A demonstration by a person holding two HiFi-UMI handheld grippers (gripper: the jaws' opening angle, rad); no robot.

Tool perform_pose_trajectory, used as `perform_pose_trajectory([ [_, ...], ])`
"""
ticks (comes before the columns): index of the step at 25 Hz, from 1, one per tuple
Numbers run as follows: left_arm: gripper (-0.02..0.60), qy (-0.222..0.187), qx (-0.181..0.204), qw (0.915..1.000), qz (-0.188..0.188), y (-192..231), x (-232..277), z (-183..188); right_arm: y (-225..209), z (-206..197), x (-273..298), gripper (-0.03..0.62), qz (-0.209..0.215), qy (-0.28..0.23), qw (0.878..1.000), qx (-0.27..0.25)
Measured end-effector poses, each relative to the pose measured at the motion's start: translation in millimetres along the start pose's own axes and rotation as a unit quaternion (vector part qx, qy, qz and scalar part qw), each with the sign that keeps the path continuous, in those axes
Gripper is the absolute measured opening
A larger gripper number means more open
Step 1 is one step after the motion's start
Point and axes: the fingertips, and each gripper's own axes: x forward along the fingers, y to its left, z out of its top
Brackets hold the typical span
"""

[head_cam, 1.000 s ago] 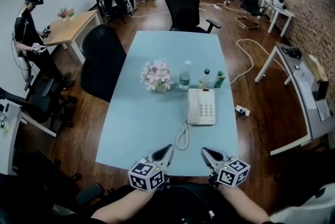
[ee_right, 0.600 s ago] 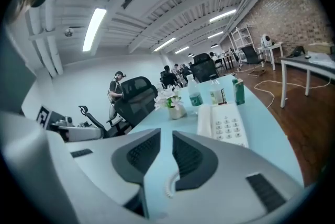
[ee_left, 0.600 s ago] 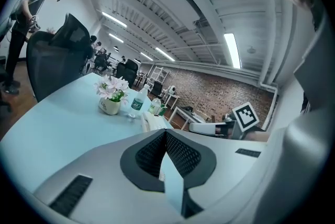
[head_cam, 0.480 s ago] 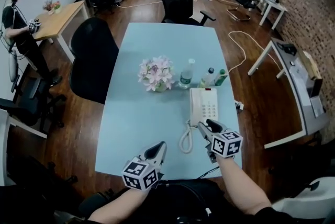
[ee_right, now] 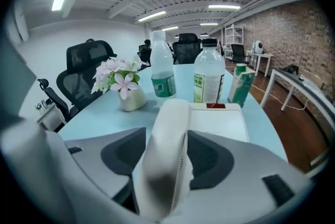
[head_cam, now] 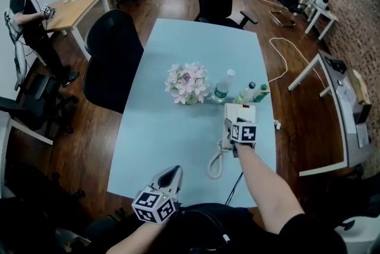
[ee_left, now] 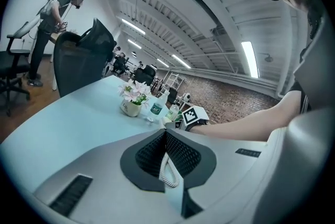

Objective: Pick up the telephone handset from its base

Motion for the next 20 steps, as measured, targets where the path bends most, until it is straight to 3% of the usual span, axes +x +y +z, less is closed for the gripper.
perform_pose_trajectory([
  [5,0.000,0.009,-0.009,0.9996,0.024,19,-1,-5,1,2,15,0.275,-0.009,-0.002,1.000,0.007],
  [12,0.000,0.019,-0.008,0.9997,0.017,14,10,-6,-1,4,22,0.293,-0.043,0.001,0.999,-0.033],
  [16,0.000,0.026,-0.007,0.9995,0.014,9,10,-10,0,-2,26,0.377,-0.067,0.011,0.994,-0.091],
  [18,0.000,0.026,-0.008,0.9995,0.018,11,7,-11,-6,2,24,0.318,-0.077,-0.001,0.994,-0.080],
  [20,0.000,0.025,-0.010,0.9993,0.024,14,4,-12,-8,4,23,0.310,-0.067,-0.007,0.996,-0.055],
])
